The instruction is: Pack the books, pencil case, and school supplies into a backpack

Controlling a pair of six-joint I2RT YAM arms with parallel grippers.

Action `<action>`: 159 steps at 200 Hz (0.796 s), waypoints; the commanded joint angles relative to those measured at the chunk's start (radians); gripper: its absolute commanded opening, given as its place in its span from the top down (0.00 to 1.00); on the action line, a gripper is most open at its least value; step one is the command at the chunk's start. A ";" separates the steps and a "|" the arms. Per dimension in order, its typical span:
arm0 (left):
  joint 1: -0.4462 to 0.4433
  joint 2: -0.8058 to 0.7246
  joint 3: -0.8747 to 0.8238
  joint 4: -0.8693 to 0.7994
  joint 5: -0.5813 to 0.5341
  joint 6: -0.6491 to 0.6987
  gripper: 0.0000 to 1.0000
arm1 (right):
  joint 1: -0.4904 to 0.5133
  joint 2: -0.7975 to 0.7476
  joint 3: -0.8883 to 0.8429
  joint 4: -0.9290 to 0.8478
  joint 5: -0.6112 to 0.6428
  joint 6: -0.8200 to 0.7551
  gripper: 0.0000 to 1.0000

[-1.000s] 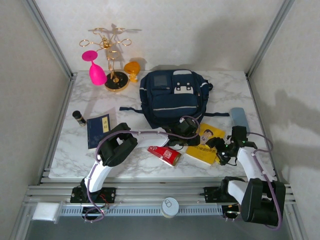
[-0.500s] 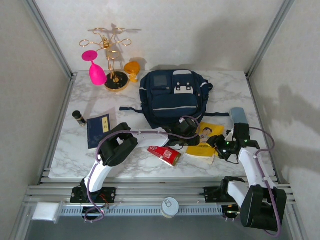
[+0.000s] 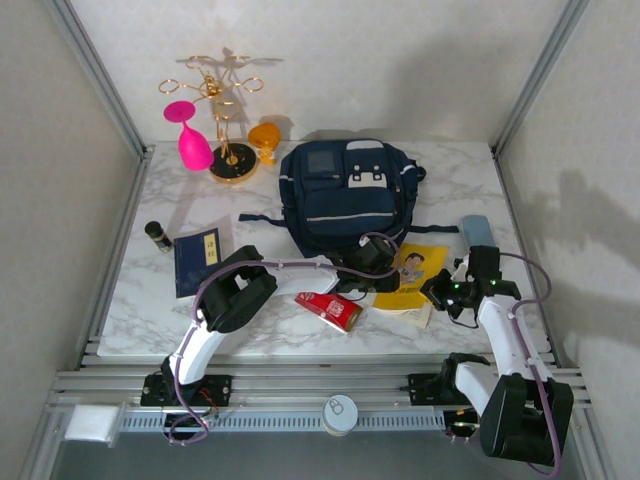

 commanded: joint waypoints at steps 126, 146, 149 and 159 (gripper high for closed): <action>0.100 -0.397 -0.082 0.118 0.118 -0.018 0.31 | -0.008 -0.084 0.436 0.022 -0.167 -0.052 1.00; 0.146 -0.470 -0.180 0.206 0.163 -0.032 0.28 | 0.001 -0.055 0.480 0.074 -0.242 -0.084 1.00; 0.153 -0.480 -0.193 0.221 0.170 -0.035 0.27 | 0.002 -0.051 0.486 0.079 -0.249 -0.088 1.00; 0.177 -0.508 -0.240 0.281 0.199 -0.048 0.24 | 0.005 -0.036 0.500 0.108 -0.283 -0.095 1.00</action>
